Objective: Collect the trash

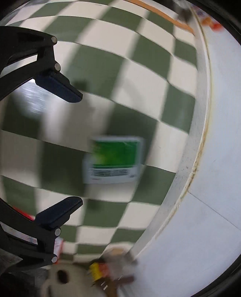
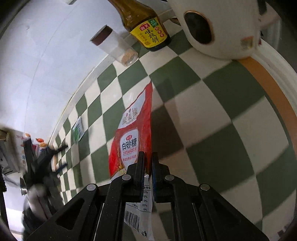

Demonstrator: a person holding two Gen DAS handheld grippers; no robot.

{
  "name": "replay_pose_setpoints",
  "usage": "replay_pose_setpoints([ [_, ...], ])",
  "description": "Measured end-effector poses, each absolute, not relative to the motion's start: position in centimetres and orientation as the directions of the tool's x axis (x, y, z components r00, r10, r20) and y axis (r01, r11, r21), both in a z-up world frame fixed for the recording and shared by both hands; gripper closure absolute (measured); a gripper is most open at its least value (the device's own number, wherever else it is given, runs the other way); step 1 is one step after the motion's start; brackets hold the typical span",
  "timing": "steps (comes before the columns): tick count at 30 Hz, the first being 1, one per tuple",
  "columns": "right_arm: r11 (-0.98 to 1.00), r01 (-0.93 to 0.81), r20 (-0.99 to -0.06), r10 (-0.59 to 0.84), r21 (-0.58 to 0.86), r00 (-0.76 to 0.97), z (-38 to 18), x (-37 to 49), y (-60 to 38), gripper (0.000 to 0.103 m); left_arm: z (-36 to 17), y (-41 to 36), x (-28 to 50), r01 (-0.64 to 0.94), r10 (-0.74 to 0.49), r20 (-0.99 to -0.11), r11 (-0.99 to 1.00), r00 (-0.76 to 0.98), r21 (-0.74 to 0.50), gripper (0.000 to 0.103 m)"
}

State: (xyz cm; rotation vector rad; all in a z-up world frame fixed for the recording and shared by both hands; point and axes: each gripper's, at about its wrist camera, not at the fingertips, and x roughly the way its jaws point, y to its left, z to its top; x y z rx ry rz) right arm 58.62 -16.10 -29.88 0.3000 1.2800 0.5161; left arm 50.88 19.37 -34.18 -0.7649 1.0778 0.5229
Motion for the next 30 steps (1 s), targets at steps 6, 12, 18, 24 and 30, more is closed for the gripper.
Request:
replay_pose_setpoints([
  [6, 0.844, -0.185, -0.828, 0.533, 0.504, 0.177, -30.8, 61.0, -14.9, 0.096, -37.0, 18.4, 56.7, -0.674, 0.145, -0.951, 0.734, 0.274, -0.082, 0.052],
  [12, 0.84, -0.218, -0.827, 0.534, 0.496, 0.175, -30.4, 60.9, -14.1, 0.096, -37.7, 16.7, 55.5, -0.634, 0.147, -0.94, 0.769, 0.309, -0.088, 0.103],
  [18, 0.826, -0.255, -0.804, 0.555, 0.503, 0.213, -28.1, 59.4, -14.6, 0.096, -32.9, 13.8, 48.5, -0.579, 0.191, -0.882, 0.808, 0.43, -0.108, 0.103],
  [24, 0.809, -0.304, -0.773, 0.578, 0.503, 0.26, -24.2, 55.3, -16.3, 0.096, -26.5, 11.5, 39.8, -0.531, 0.157, -0.845, 0.831, 0.511, -0.166, 0.103],
  [30, 0.8, -0.345, -0.741, 0.591, 0.49, 0.318, -20.5, 47.8, -18.8, 0.097, -21.9, 9.3, 29.4, -0.483, 0.111, -0.822, 0.849, 0.559, -0.213, 0.103],
])
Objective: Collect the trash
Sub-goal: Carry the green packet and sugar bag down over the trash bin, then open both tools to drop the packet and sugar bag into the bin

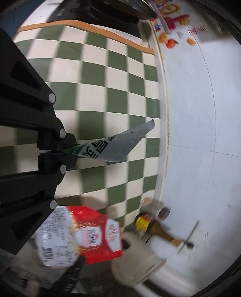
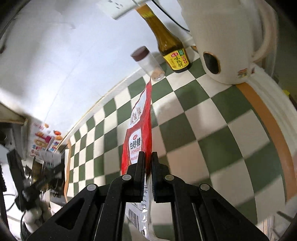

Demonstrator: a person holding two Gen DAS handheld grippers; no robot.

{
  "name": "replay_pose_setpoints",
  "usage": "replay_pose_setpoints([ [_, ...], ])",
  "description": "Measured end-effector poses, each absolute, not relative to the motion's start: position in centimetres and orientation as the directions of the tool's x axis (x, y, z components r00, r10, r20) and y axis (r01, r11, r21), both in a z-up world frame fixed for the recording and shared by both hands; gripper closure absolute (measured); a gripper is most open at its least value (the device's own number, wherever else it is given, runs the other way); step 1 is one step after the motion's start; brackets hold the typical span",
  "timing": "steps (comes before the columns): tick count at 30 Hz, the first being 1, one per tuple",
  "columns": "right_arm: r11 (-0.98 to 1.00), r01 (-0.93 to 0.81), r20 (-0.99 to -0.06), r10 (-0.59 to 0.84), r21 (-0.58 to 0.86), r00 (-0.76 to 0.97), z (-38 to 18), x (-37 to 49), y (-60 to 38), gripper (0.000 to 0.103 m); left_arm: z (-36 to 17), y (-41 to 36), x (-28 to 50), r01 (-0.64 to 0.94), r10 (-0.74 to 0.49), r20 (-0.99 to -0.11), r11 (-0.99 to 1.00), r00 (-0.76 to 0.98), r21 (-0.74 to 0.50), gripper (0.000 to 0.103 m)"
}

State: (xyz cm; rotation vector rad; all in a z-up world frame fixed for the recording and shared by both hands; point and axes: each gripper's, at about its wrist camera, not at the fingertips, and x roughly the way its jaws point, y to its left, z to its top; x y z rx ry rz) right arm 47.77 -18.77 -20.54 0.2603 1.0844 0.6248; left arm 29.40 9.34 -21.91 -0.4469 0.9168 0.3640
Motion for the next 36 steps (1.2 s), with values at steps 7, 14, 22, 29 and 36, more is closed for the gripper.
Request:
replay_pose_setpoints([
  [7, 0.825, -0.343, -0.737, 0.559, 0.45, 0.379, -19.7, 31.8, -24.2, 0.097, -19.8, 4.4, 16.2, -0.378, -0.044, -0.809, 0.869, 0.586, -0.321, 0.103],
  [14, 0.867, -0.221, -0.829, 0.493, 0.446, 0.263, -25.9, 17.0, -30.4, 0.097, -26.1, -0.6, 4.3, -0.369, -0.229, -0.88, 0.842, 0.417, -0.394, 0.103],
  [22, 0.909, -0.182, -0.926, 0.377, 0.374, -0.022, -44.9, 8.7, -31.9, 0.097, -43.0, -4.2, -0.6, -0.452, -0.352, -0.92, 0.802, 0.173, -0.392, 0.103],
  [29, 0.919, -0.229, -0.944, 0.288, 0.32, -0.164, -68.4, 8.3, -28.1, 0.097, -65.3, -5.0, 1.3, -0.559, -0.478, -0.878, 0.722, 0.023, -0.408, 0.102],
  [36, 0.905, -0.33, -0.954, 0.199, 0.267, -0.226, -83.0, 8.7, -23.4, 0.097, -80.4, -5.8, 3.4, -0.598, -0.546, -0.832, 0.701, -0.098, -0.39, 0.1],
])
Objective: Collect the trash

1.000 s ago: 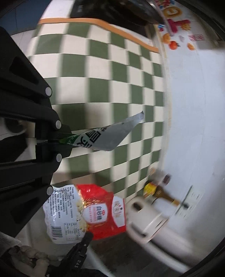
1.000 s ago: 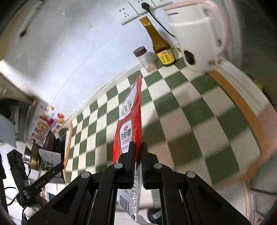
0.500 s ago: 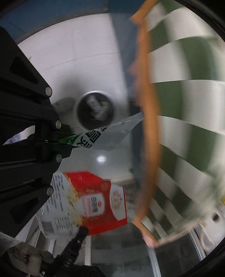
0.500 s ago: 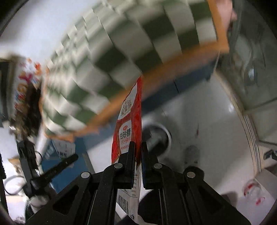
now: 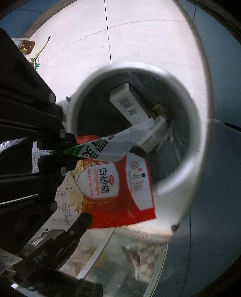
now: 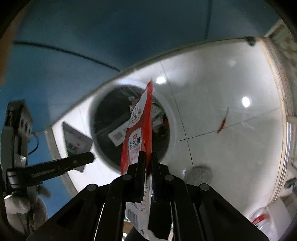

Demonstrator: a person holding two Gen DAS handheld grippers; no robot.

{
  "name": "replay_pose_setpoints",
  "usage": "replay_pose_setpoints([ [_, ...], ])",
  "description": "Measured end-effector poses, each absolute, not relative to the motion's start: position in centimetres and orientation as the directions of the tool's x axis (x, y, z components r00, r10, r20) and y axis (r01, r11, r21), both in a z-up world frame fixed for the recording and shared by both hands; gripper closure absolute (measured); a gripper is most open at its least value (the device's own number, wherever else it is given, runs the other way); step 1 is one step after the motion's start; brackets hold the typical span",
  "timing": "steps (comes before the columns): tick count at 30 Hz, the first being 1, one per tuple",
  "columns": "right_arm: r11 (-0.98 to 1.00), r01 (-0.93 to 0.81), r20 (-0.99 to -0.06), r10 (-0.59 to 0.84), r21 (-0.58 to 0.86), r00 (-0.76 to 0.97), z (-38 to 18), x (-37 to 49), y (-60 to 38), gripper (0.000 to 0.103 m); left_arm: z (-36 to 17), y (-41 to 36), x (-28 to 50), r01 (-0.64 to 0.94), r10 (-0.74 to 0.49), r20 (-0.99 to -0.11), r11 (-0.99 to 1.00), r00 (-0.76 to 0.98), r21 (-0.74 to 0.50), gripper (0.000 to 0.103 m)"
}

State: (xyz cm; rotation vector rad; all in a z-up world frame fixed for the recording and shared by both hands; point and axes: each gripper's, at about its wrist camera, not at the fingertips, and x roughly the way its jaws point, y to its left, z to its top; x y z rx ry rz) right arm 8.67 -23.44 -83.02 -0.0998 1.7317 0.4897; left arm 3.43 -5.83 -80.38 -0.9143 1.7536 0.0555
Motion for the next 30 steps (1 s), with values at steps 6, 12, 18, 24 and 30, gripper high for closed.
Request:
replay_pose_setpoints([
  [6, 0.903, -0.358, -0.947, 0.134, 0.238, -0.291, -87.3, 8.9, -21.3, 0.091, -82.9, -4.9, 3.3, -0.574, -0.452, -0.88, 0.764, -0.147, -0.296, 0.02],
  [12, 0.893, -0.403, -0.962, 0.103, 0.201, -0.252, -85.1, 9.4, -20.4, 0.03, -80.6, -3.5, 2.2, -0.593, -0.399, -0.915, 0.753, -0.066, -0.286, 0.0],
  [18, 0.862, -0.503, -0.992, -0.004, 0.061, -0.127, -80.9, 8.8, -21.2, 0.0, -75.0, -3.5, 0.0, -0.584, -0.301, -0.953, 0.778, -0.027, -0.23, 0.0],
  [24, 0.855, -0.519, -0.997, -0.027, 0.014, -0.072, -75.8, 7.6, -21.6, 0.0, -68.4, -3.9, -3.2, -0.618, -0.229, -0.973, 0.764, 0.006, -0.183, 0.0],
  [30, 0.839, -0.543, -0.999, 0.026, 0.01, 0.023, -63.9, 5.3, -22.6, 0.0, -57.6, -5.3, -7.2, -0.626, -0.151, -0.986, 0.764, 0.067, -0.16, 0.0],
])
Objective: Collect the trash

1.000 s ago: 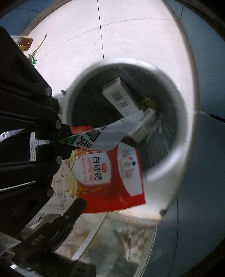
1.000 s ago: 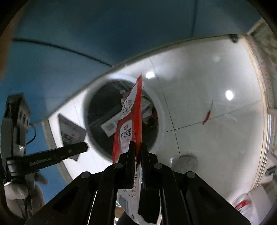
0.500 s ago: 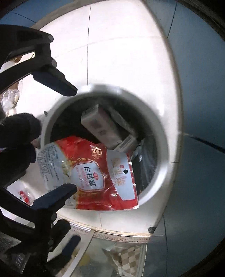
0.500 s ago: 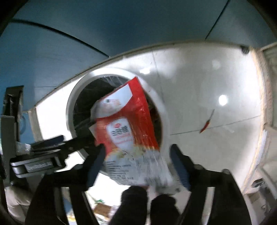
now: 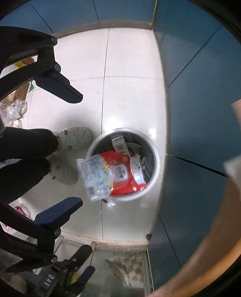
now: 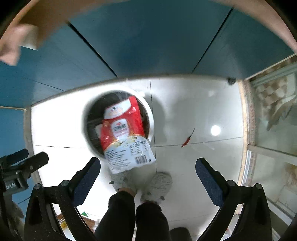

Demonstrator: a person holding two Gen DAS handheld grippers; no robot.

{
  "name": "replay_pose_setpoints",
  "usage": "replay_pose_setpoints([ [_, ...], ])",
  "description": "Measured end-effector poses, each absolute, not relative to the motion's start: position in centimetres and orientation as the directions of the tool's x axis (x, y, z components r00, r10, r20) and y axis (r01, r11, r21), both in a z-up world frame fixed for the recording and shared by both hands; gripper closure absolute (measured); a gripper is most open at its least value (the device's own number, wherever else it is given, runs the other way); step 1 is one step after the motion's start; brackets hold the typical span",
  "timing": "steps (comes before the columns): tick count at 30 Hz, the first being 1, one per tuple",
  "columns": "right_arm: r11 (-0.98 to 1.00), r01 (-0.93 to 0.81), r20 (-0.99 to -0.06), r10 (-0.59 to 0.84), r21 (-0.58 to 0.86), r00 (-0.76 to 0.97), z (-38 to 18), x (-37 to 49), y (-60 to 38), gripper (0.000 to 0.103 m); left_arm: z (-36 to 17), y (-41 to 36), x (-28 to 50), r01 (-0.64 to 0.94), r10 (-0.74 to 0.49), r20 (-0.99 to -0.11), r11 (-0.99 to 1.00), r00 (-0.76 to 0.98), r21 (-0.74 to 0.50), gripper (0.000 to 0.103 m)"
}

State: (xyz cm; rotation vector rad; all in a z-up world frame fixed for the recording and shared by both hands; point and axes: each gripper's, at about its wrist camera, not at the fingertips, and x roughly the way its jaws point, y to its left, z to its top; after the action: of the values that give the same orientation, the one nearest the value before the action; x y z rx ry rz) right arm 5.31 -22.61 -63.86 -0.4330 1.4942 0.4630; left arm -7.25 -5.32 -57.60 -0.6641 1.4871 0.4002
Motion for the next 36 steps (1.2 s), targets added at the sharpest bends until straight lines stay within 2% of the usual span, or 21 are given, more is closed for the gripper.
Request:
replay_pose_setpoints([
  [7, 0.823, -0.561, -0.986, 0.154, 0.091, 0.066, -44.8, 1.8, -25.1, 0.0, -42.0, -7.6, -11.3, -0.614, -0.146, -0.973, 0.757, 0.177, -0.225, 0.0],
  [13, 0.801, -0.567, -0.957, 0.281, 0.19, 0.076, -28.1, -1.7, -28.2, 0.0, -27.8, -8.9, -13.6, -0.527, -0.139, -0.941, 0.799, 0.308, -0.29, 0.0],
  [19, 0.751, -0.596, -0.901, 0.422, 0.284, 0.102, -13.9, -4.8, -30.4, 0.0, -17.7, -10.2, -15.2, -0.449, -0.1, -0.887, 0.834, 0.451, -0.322, 0.0],
  [22, 0.73, -0.603, -0.876, 0.471, 0.322, 0.102, -9.9, -6.2, -30.9, 0.0, -13.7, -10.7, -15.9, -0.435, -0.094, -0.849, 0.827, 0.519, -0.357, 0.0],
  [28, 0.713, -0.606, -0.851, 0.513, 0.353, 0.109, -4.6, -8.0, -32.6, 0.0, -9.5, -11.8, -17.6, -0.426, -0.088, -0.796, 0.806, 0.599, -0.41, 0.0],
  [36, 0.693, -0.62, -0.838, 0.536, 0.368, 0.102, -2.5, -9.3, -32.9, 0.0, -7.4, -12.3, -20.0, -0.446, -0.064, -0.777, 0.788, 0.627, -0.425, 0.0],
])
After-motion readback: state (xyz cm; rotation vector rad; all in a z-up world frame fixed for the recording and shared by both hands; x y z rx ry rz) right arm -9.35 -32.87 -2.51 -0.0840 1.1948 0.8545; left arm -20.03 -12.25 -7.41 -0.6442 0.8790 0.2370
